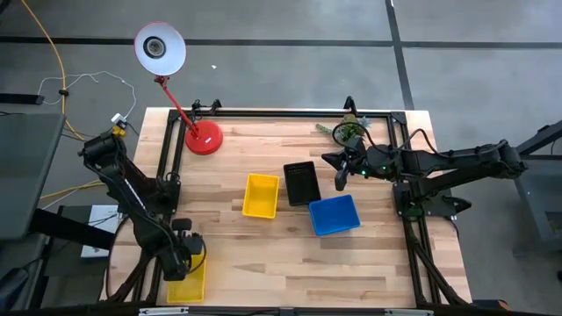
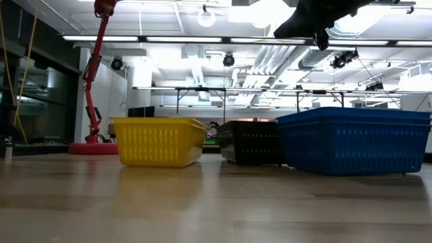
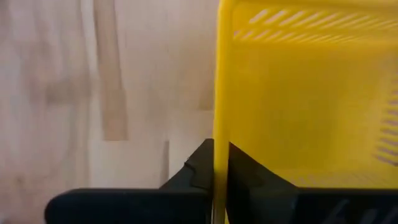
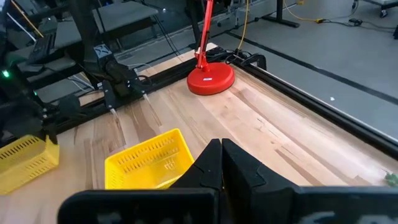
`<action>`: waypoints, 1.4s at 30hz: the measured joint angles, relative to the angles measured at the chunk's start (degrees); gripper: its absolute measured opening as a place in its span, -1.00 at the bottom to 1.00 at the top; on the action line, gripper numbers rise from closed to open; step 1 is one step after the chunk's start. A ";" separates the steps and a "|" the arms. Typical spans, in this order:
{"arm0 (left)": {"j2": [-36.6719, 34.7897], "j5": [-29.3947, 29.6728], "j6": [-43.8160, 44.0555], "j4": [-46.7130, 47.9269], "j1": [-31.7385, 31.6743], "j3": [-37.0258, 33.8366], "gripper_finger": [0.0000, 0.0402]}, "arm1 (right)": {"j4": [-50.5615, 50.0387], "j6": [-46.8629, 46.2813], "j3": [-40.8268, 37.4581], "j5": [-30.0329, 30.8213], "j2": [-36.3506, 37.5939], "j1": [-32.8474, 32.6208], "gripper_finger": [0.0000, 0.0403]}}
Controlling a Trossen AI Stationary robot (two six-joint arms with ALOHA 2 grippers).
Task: Stack baskets by color
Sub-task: Stack the bottom yellow bin on the top yellow bin
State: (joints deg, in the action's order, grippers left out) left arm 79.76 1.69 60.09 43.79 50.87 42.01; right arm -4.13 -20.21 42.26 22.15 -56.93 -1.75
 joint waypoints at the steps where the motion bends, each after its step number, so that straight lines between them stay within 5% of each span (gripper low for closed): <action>1: -1.05 -0.07 -0.94 1.34 -0.86 0.63 -0.98 | 0.04 0.46 0.00 0.00 0.00 0.01 -1.00; 10: -13.56 11.41 -15.71 18.98 -13.64 12.06 -1.00 | 0.05 0.80 0.00 0.00 0.00 0.01 -1.00; 19: -15.50 19.25 -47.19 21.39 -38.57 23.33 -1.00 | 0.58 -0.41 0.00 -0.02 0.00 0.01 -1.00; 24: -11.97 18.40 -62.60 13.36 -52.88 24.84 -1.00 | 2.38 -0.43 0.00 1.13 0.00 -0.01 -1.00; 30: -5.51 8.41 -74.07 3.56 -64.17 24.78 -1.00 | 3.41 -0.33 0.00 1.51 0.00 0.00 -1.00; 42: 5.52 4.66 -78.78 2.58 -64.65 24.73 -1.00 | 3.12 -0.33 0.00 1.60 0.00 0.00 -1.00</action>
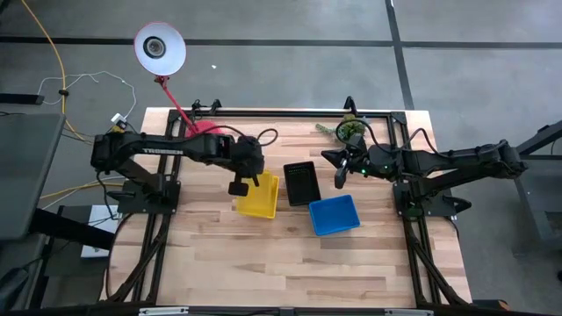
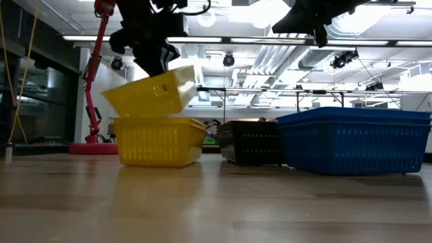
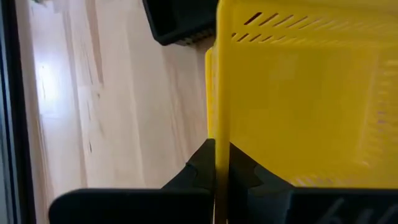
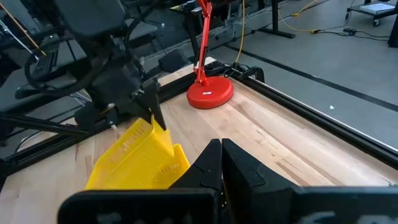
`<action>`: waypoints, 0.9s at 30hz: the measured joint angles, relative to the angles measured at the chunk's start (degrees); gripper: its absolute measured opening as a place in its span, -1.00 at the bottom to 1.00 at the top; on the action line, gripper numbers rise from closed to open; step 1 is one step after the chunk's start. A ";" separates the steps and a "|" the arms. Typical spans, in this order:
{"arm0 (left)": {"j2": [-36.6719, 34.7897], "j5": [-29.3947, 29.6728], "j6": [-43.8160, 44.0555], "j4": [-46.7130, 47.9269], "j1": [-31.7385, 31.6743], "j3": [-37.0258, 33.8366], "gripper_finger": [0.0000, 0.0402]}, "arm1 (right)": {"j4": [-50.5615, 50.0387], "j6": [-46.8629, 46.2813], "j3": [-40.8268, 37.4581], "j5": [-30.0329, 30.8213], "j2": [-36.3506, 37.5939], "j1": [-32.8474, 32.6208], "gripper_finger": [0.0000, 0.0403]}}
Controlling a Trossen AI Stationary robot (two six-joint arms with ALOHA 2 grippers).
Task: Stack baskets by color
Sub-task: Stack the bottom yellow bin on the top yellow bin
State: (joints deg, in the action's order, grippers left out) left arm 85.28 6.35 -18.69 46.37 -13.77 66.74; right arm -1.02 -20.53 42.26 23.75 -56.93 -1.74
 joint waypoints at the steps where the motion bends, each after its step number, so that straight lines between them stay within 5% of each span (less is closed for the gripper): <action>1: 0.35 0.31 0.00 0.02 0.02 0.00 -1.00 | -0.02 0.02 0.00 0.18 0.00 -0.01 -1.00; 18: 4.86 0.13 -3.82 -1.57 0.78 0.00 -1.00 | -0.39 0.02 0.00 0.28 0.00 -0.01 -1.00; 27: 9.27 0.08 -14.90 -2.56 2.86 0.00 -1.00 | -2.70 -0.26 0.00 0.24 0.00 -0.01 -1.00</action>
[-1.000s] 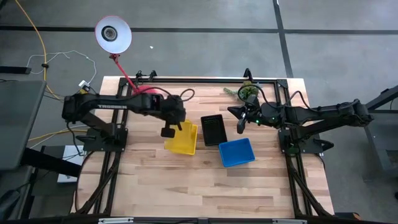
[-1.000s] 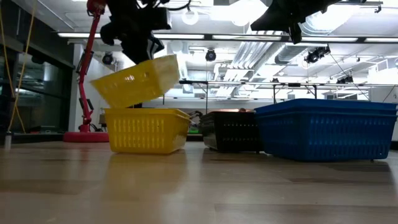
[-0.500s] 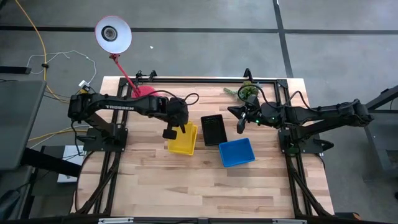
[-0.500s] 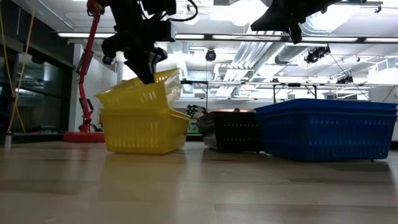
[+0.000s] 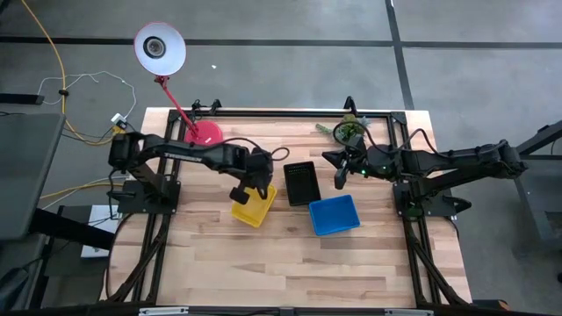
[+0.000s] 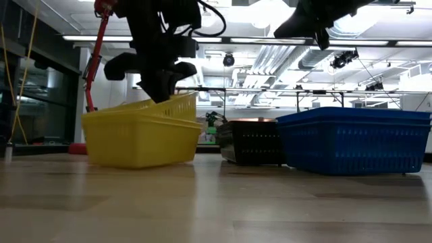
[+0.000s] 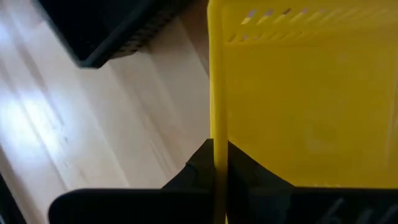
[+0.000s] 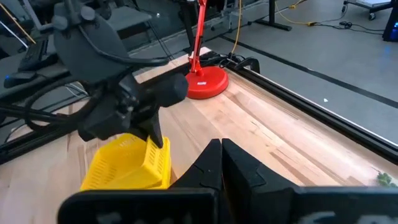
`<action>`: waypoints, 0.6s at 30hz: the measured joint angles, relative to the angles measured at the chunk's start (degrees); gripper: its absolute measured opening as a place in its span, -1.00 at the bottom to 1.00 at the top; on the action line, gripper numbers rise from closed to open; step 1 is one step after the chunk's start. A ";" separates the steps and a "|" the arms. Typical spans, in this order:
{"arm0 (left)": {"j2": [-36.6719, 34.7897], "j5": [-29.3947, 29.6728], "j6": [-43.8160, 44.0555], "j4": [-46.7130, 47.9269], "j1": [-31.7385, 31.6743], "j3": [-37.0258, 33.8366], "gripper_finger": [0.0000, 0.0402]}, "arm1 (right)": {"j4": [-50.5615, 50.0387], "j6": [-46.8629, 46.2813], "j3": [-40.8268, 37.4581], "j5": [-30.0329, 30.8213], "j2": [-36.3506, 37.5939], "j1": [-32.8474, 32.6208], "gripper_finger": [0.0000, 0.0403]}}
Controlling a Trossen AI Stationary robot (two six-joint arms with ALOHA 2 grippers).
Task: Stack baskets by color
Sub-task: Stack the bottom yellow bin on the top yellow bin
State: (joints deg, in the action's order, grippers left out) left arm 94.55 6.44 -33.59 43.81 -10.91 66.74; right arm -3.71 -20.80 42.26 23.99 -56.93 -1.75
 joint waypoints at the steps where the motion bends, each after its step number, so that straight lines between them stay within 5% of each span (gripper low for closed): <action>1: 0.41 0.02 -0.45 -0.15 0.26 0.04 -1.00 | -0.20 -0.04 0.00 0.00 -0.01 0.01 -1.00; 13: 1.35 0.45 -0.43 -2.04 0.48 0.00 -0.98 | -0.42 0.14 0.00 -0.06 -0.02 0.00 -1.00; 18: 1.35 0.90 -0.06 -3.17 0.48 0.00 -0.77 | -0.39 0.20 0.00 -0.11 -0.02 0.00 -1.00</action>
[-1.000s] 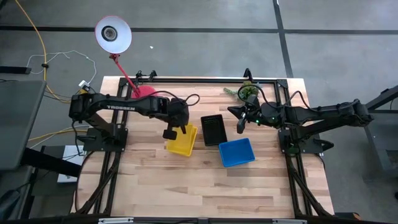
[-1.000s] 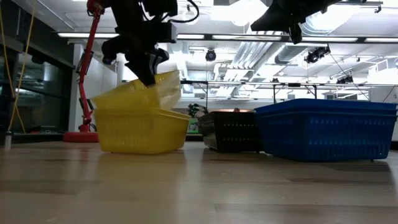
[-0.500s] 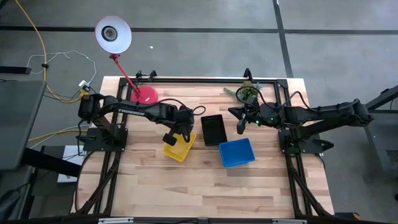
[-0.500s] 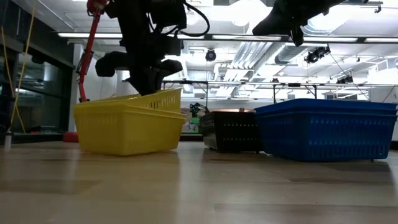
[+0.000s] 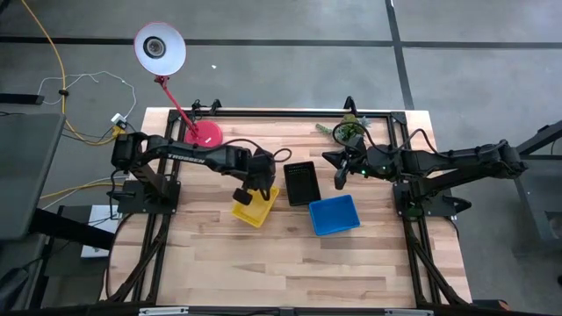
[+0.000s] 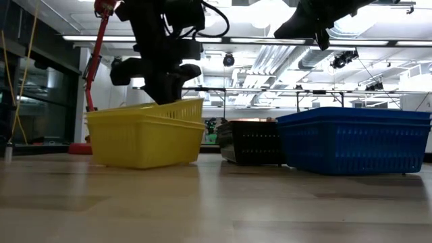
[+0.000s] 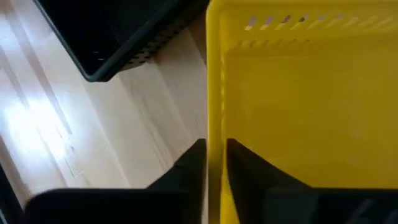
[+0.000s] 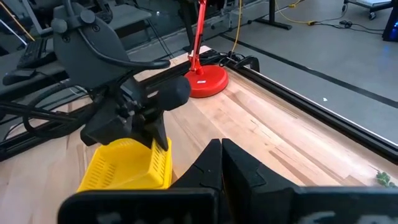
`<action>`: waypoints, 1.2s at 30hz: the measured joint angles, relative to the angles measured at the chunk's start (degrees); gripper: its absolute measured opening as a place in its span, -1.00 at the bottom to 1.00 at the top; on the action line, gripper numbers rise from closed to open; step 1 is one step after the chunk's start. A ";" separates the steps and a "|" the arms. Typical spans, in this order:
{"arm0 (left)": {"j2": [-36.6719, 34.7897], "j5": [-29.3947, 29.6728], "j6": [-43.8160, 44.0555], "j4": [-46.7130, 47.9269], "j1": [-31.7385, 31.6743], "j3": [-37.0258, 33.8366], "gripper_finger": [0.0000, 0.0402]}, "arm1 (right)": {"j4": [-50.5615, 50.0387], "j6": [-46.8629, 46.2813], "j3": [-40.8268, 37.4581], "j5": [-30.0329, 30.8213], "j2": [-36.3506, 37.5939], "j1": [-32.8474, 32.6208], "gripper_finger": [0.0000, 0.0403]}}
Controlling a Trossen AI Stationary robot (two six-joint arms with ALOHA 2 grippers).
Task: Stack baskets by color
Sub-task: Stack the bottom yellow bin on the top yellow bin
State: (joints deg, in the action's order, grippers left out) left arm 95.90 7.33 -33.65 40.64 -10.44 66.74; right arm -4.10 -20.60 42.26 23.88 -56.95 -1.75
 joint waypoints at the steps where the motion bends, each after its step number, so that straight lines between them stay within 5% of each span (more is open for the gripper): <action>1: 0.00 0.02 0.12 -0.11 0.00 0.00 -0.70 | 0.01 0.00 0.00 0.00 0.00 0.01 -1.00; 10: -0.26 0.83 3.47 3.56 0.00 5.19 -0.16 | 0.00 0.07 0.00 -0.09 0.00 -0.01 -1.00; 17: -0.42 -0.91 12.80 9.61 -0.01 14.54 -0.02 | 0.00 0.07 0.00 -0.07 0.00 0.00 -1.00; 22: -4.81 -5.91 23.86 3.80 0.63 12.15 -0.34 | -0.06 -0.04 0.00 -0.07 0.00 0.00 -1.00; 26: -11.15 -5.51 32.36 -5.62 2.32 3.20 -0.88 | -0.58 0.04 0.00 -0.07 0.00 0.00 -1.00; 28: -15.75 -4.01 38.14 -11.95 3.54 -2.95 -0.94 | -0.65 0.04 0.00 -0.04 0.00 -0.01 -1.00; 36: -24.02 19.96 57.93 -41.07 11.25 -25.22 -0.99 | -0.90 0.07 0.00 -0.02 0.00 0.01 -1.00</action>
State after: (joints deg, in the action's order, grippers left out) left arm 71.88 27.29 24.29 -0.43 0.82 41.52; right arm -4.99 -20.53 42.26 23.86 -56.95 -1.74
